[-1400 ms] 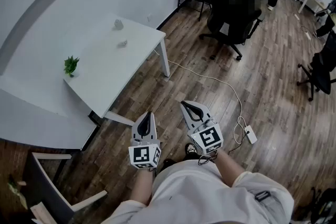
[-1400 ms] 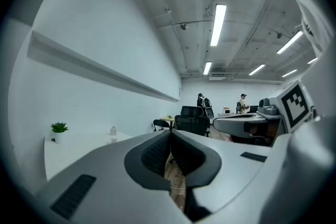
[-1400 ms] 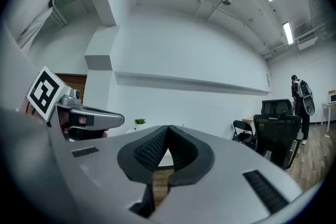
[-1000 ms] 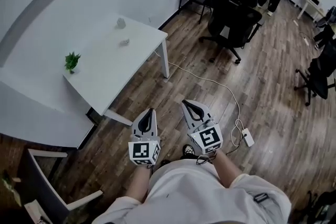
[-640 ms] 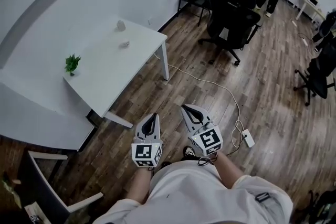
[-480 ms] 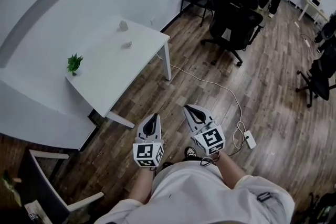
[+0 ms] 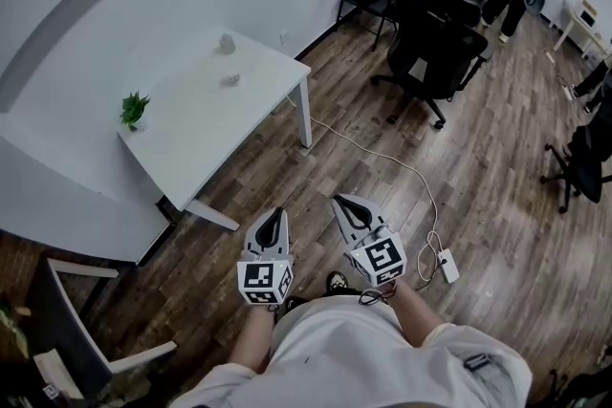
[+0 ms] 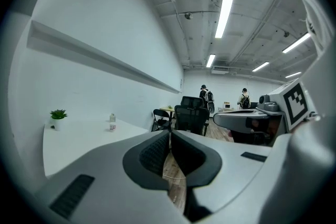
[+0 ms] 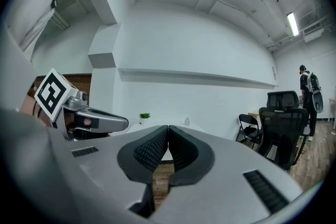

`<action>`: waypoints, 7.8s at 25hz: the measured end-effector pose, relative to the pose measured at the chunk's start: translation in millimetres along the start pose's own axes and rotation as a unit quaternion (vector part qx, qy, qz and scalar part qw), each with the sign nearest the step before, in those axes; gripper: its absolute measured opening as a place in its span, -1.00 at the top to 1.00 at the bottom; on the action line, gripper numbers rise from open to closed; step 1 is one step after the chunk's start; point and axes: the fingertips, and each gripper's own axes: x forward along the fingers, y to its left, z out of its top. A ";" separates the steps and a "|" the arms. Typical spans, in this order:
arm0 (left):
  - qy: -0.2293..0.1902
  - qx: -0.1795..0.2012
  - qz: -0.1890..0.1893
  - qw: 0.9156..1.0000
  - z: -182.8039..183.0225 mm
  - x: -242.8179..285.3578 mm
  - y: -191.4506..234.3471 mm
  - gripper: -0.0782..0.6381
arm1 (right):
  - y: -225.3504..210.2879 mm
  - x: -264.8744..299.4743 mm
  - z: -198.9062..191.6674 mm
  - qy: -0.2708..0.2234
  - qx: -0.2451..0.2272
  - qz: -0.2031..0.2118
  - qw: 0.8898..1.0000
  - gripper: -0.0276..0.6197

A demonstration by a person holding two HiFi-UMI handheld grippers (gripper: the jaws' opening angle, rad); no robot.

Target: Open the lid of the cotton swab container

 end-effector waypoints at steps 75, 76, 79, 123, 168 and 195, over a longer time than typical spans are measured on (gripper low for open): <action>0.197 -0.127 0.184 0.954 -59.2 476.4 424.7 0.41 | -221.8 661.7 -58.2 0.179 -0.012 0.306 0.935 0.65; 0.194 -0.132 0.188 0.954 -60.7 477.8 428.0 0.41 | -221.0 664.1 -61.0 0.183 -0.015 0.306 0.934 0.65; 0.190 -0.136 0.192 0.953 -68.2 481.9 437.1 0.41 | -216.7 674.1 -69.8 0.194 -0.025 0.311 0.930 0.65; 0.229 -0.001 0.095 0.969 -141.3 573.2 512.4 -0.07 | -215.8 718.0 -83.2 0.262 -0.027 0.261 0.929 0.65; 0.198 -0.007 0.069 0.978 -9.2 507.4 503.0 0.01 | -87.4 723.7 29.5 0.107 -0.050 0.511 0.851 0.12; 0.137 0.029 0.052 0.989 17.2 517.4 479.7 0.01 | -114.5 724.6 19.2 0.137 0.115 0.569 0.803 0.17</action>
